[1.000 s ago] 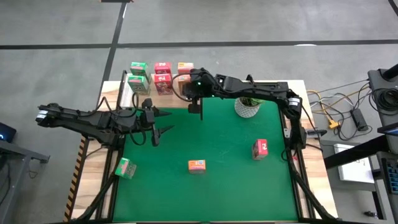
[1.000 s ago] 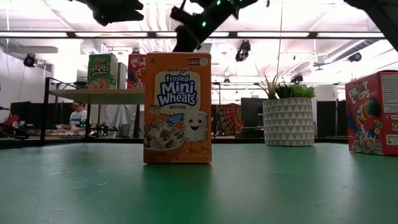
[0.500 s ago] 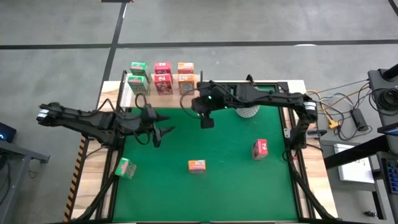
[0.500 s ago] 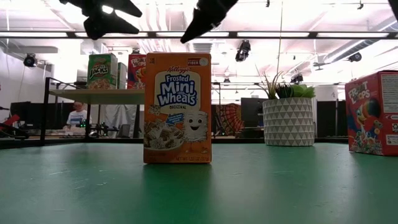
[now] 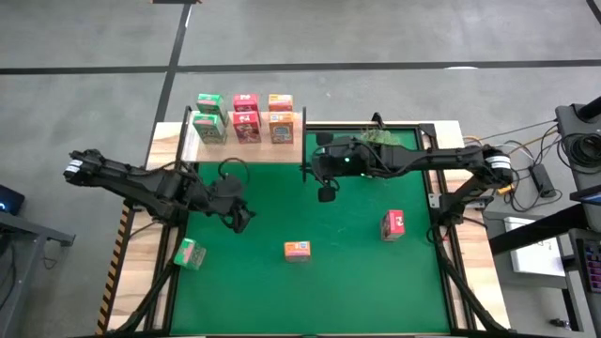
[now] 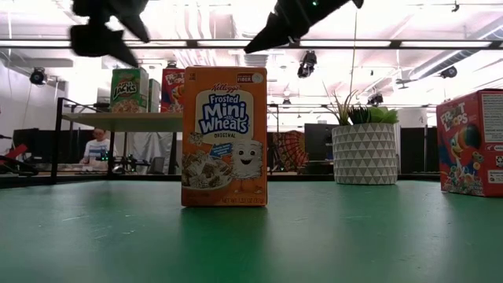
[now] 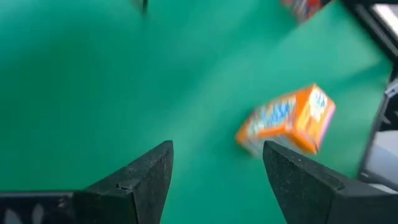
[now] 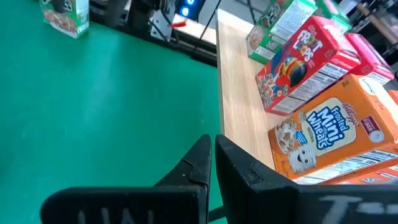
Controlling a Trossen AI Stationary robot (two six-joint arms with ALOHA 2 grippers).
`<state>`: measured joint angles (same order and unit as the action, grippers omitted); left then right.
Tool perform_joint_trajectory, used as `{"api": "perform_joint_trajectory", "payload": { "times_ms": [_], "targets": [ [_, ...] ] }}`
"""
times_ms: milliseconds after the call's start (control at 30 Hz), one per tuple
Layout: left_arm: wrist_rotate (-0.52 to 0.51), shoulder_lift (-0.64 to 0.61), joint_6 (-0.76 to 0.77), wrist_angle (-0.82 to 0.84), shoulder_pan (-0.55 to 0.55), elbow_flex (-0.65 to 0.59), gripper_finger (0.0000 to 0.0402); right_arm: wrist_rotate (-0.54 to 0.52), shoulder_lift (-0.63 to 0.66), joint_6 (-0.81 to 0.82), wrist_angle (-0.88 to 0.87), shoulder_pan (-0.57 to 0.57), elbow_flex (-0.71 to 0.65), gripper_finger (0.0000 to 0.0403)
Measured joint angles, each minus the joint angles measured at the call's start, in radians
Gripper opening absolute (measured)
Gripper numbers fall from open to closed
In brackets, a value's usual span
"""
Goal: Stack cereal on shelf
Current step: Put the green cereal box on the shelf aligned with other green cereal boxes
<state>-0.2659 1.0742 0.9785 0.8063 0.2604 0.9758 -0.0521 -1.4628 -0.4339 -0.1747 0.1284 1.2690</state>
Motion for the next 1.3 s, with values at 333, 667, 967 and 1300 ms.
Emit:
{"api": "perform_joint_trajectory", "payload": {
  "times_ms": [333, 667, 967, 1300],
  "targets": [
    [0.189, 0.087, 0.443, 0.205, 0.149, 0.069, 0.0233, 0.0, 0.041, 0.006, 0.174, 0.0, -0.116, 0.0012],
    [0.264, 0.229, 0.839, 0.645, 0.38, 0.295, 0.0233, 0.003, 0.041, 0.033, 0.242, 0.0, -0.156, 0.0012],
    [0.26, 0.245, 1.153, 0.723, 0.564, 0.242, 0.0233, 0.003, 0.041, 0.075, 0.239, -0.011, -0.192, 0.0012],
    [0.259, 0.271, 1.261, 0.695, 0.646, 0.157, 0.0233, 0.007, 0.041, 0.083, 0.24, -0.044, -0.192, 0.0012]
  ]
}}
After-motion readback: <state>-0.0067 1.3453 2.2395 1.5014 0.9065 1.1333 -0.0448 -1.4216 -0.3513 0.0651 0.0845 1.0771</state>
